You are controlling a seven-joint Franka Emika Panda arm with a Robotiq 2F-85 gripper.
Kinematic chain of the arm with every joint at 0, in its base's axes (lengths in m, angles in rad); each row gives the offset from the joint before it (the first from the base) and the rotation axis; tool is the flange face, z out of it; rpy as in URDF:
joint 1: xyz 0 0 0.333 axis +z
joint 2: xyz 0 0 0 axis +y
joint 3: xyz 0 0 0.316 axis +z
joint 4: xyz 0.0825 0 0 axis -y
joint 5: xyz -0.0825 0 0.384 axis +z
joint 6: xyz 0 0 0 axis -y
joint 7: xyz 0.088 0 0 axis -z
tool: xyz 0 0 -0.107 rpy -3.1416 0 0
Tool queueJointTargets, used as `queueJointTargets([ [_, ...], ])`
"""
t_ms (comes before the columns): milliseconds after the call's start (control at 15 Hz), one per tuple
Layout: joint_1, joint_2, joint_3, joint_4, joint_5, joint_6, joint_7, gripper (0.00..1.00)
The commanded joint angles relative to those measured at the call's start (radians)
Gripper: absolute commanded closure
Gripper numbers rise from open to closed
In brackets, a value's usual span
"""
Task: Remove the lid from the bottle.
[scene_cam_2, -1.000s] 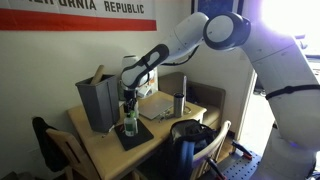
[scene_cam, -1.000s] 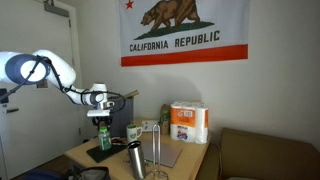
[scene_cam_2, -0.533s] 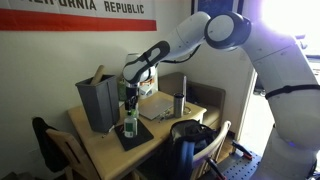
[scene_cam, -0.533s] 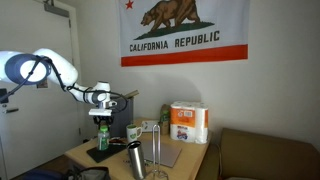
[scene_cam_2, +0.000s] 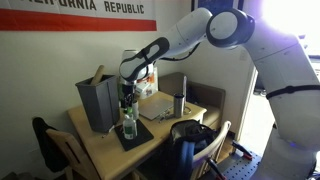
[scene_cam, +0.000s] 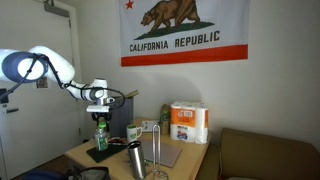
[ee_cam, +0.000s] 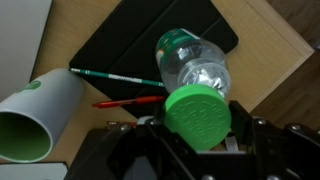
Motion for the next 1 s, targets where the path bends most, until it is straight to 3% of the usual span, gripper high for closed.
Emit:
queueJointTargets([
  [0, 0.034, -0.042, -0.041, -0.01, -0.067, -0.011, 0.071, 0.6],
  [467, 0.015, -0.086, -0.139, -0.121, -0.169, 0.021, 0.218, 0.6],
  [933, -0.053, -0.067, -0.149, -0.308, -0.113, 0.154, 0.233, 0.6],
])
